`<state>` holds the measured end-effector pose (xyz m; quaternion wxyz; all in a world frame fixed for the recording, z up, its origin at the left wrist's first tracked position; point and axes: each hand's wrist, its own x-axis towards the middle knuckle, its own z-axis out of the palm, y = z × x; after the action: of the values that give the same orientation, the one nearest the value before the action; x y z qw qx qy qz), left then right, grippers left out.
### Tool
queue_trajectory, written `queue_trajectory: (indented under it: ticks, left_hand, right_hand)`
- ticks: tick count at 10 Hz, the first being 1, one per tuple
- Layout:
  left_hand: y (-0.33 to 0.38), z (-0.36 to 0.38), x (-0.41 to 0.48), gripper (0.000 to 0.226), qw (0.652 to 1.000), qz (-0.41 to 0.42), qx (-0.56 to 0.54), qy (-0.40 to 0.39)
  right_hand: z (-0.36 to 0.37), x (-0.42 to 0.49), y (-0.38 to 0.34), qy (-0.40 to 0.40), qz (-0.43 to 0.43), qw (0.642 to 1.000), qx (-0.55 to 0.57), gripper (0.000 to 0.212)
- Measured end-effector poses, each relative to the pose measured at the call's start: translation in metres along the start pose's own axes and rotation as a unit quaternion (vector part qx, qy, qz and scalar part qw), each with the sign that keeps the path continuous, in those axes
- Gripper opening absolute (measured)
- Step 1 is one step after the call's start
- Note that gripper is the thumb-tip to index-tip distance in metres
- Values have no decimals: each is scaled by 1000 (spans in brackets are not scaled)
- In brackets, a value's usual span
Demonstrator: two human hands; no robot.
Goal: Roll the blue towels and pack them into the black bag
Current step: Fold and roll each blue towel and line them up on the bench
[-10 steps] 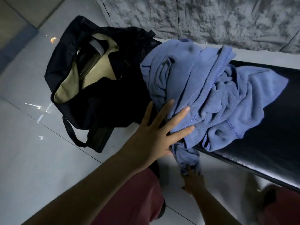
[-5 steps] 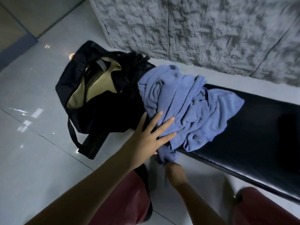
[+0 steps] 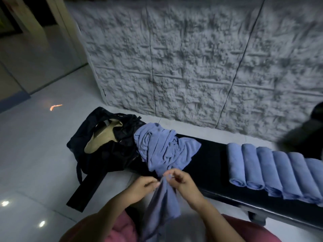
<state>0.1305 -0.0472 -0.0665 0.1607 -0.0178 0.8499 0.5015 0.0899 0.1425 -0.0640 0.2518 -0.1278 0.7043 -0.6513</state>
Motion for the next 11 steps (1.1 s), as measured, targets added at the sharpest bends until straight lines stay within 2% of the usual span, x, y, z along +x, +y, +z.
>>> queue_trajectory:
  ticks: [1,2,3,4,5,6,7,8,9,10,11]
  left_hand:
    - [33,8,4,19,996,6,-89,14]
    - [78,14,21,13,986,45,-148,58]
    - [128,13,52,17,977,10,-206,60]
    - [155,13,89,28,941,-192,-276,49]
    - [196,5,100,22,950,-272,-124,91]
    - [247,-7,99,23,966,58,-249,42]
    - [271,-16,71,16,966,130,-75,211]
    - [277,5,23,55,964,143,-94,206]
    - [272,22,-3,72,988,12,-150,16]
    - [271,30,7,40,934,-40,-354,-13]
    - [279,24,25,17,851,-35,-510,118]
  right_hand:
    - [-27,-4,-37,18,-22,998,52,20]
    - [-57,0,-66,58,-52,991,107,23]
    - [-96,10,-93,85,-61,978,180,16]
    - [-129,15,-123,108,-57,977,175,16]
    - [-148,6,-157,136,-53,977,156,15]
    - [-152,-13,-197,184,-63,965,174,16]
    - [-145,-36,-229,218,-87,949,213,16]
    - [-133,-45,-238,277,-90,939,182,15]
    - [-119,-45,-237,319,-110,928,158,15]
    - [-110,-44,-232,335,-108,929,117,12]
    - [-107,-42,-227,353,-116,924,86,9]
